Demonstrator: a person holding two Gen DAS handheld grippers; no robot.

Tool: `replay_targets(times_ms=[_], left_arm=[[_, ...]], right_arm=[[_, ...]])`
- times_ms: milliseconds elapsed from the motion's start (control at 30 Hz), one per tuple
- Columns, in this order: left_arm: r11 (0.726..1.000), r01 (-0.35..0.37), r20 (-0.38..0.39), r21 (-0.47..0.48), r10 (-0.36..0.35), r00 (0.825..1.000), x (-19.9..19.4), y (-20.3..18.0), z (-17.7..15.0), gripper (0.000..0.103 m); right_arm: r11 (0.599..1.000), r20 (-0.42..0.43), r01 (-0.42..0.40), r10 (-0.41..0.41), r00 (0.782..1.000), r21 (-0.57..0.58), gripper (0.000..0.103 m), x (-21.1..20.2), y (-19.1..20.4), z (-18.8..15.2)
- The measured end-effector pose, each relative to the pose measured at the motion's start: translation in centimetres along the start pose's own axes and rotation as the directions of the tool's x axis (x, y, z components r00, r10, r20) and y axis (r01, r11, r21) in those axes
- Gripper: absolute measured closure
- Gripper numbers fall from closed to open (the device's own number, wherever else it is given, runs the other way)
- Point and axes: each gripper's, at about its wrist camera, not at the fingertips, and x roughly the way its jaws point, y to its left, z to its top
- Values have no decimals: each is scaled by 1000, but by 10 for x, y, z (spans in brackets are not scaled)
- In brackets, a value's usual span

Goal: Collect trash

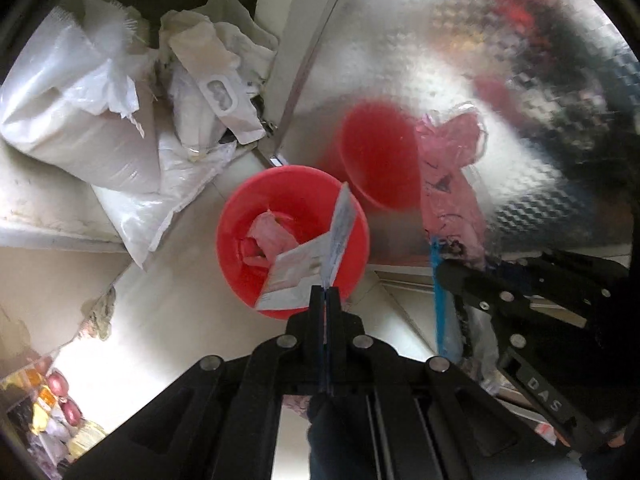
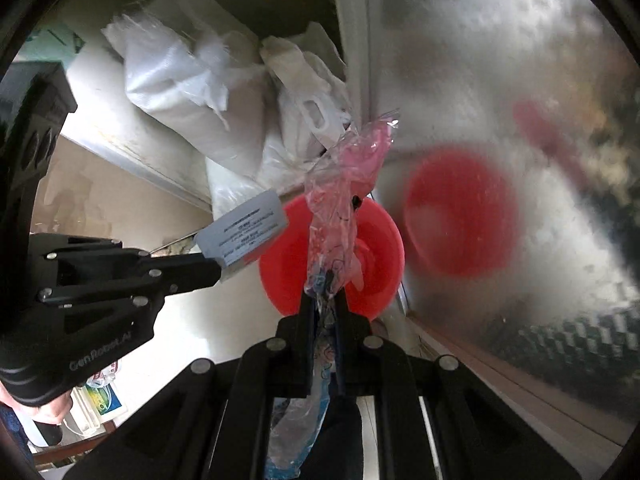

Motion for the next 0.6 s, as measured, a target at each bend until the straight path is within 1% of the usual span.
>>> replay_targets(times_ms=[100, 133, 167, 200, 233, 300, 433, 533, 600], left_arm=[[1000, -21, -4, 19, 21, 1000, 5, 0, 6, 101], [1000, -18, -7, 24, 18, 1000, 4, 1, 7, 92], [1000, -5, -12, 29, 6, 1000, 5, 1, 8, 85], [1000, 6, -16, 30, -6, 1000, 5, 3, 9, 71], [1000, 16, -19, 27, -15, 1000, 3, 5, 10, 63], [1000, 20, -18, 22, -20, 1000, -1, 8, 10, 62], [999, -41, -11, 23, 41, 999, -8, 11, 8, 59], [998, -45, -29, 32, 46, 999, -11, 18, 7, 59], [998, -66, -30, 26, 66, 997, -13, 25, 4, 59]], right_arm=[[1000, -1, 2, -2, 1000, 21, 96, 5, -2, 3], [1000, -2, 3, -3, 1000, 25, 96, 11, 1, 9], [1000, -4, 4, -3, 1000, 28, 96, 12, 0, 8], [1000, -6, 3, -3, 1000, 31, 96, 11, -1, 8], [999, -8, 2, -1, 1000, 32, 96, 10, -4, 7], [999, -14, -1, 2, 1000, 33, 96, 9, -6, 7], [999, -15, -7, 8, 1000, 39, 96, 7, -7, 8], [1000, -14, -14, 14, 1000, 24, 96, 5, -5, 8], [1000, -16, -23, 23, 1000, 13, 96, 7, -3, 8]])
